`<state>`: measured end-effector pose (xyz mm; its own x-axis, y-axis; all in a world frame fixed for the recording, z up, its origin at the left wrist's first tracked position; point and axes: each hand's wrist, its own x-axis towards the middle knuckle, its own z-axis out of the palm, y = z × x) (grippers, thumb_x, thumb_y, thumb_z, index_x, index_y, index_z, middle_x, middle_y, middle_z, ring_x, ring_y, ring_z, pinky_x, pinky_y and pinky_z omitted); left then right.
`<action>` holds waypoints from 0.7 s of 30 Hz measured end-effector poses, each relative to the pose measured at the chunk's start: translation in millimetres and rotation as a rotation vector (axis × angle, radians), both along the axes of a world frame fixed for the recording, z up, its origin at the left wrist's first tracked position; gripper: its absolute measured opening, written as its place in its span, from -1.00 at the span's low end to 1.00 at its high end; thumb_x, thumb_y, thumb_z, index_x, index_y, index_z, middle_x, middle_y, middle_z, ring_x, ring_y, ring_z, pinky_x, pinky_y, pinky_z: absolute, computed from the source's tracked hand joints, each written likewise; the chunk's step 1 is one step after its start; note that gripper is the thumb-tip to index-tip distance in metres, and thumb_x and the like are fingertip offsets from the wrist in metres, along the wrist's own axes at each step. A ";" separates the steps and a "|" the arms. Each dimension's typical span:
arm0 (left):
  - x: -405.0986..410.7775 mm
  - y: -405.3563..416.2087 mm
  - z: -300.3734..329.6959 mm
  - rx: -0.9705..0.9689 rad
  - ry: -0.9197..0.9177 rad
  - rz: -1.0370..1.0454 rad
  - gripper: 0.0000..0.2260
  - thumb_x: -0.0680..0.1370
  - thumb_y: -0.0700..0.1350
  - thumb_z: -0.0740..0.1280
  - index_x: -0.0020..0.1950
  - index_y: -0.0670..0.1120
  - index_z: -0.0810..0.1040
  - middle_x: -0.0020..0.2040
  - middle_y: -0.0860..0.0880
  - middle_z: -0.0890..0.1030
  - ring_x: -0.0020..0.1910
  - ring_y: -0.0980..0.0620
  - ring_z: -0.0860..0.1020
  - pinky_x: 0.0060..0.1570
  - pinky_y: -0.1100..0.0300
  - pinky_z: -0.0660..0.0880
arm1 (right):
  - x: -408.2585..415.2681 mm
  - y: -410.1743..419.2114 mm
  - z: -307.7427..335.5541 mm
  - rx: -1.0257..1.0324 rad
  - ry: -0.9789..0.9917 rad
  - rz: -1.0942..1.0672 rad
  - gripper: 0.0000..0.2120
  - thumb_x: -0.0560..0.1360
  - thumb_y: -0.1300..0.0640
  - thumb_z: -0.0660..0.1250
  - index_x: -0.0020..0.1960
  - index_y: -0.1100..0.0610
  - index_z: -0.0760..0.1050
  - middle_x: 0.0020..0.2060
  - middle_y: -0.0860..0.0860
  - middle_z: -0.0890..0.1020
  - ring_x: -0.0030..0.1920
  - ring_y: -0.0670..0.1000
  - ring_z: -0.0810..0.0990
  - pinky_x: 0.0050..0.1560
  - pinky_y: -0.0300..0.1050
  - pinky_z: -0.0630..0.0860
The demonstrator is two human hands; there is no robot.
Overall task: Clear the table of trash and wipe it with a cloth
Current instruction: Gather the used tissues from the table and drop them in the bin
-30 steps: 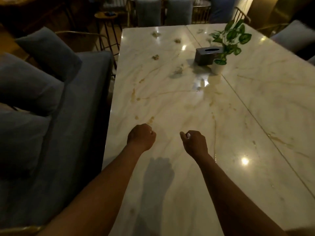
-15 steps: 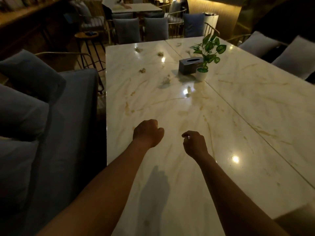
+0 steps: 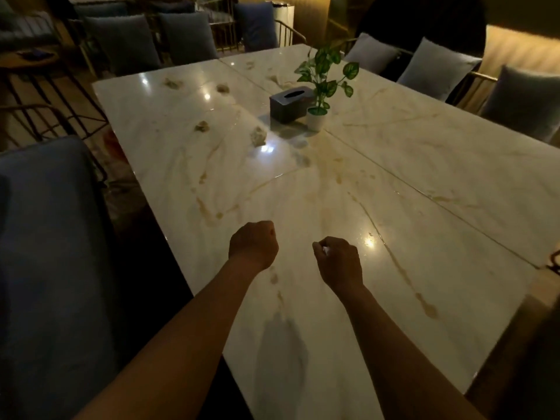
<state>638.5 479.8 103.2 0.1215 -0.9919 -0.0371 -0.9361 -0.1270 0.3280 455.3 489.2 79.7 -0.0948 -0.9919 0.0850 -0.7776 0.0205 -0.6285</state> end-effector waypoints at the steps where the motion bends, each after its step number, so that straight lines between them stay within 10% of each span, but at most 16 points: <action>1: 6.1 -0.7 -1.9 0.006 -0.011 -0.017 -0.80 0.58 -0.18 0.08 -0.13 -0.05 0.47 -0.09 -0.11 0.62 -0.21 -0.11 0.50 -0.25 0.14 0.38 | 3.5 2.6 0.2 -0.001 0.013 -0.015 -0.77 0.55 0.06 0.28 -0.20 0.12 0.62 -0.27 0.02 0.68 -0.24 0.06 0.63 -0.27 -0.13 0.49; 21: 129.9 -155.2 -6.2 -0.051 -0.130 -0.214 -0.78 0.61 -0.11 0.11 0.03 -0.10 0.54 0.04 -0.12 0.61 0.01 -0.14 0.56 -0.08 0.09 0.45 | 119.3 -132.4 1.3 -0.112 0.137 -0.070 -0.78 0.56 0.18 0.23 0.09 0.03 0.61 0.00 0.01 0.69 0.01 0.07 0.64 -0.08 -0.16 0.50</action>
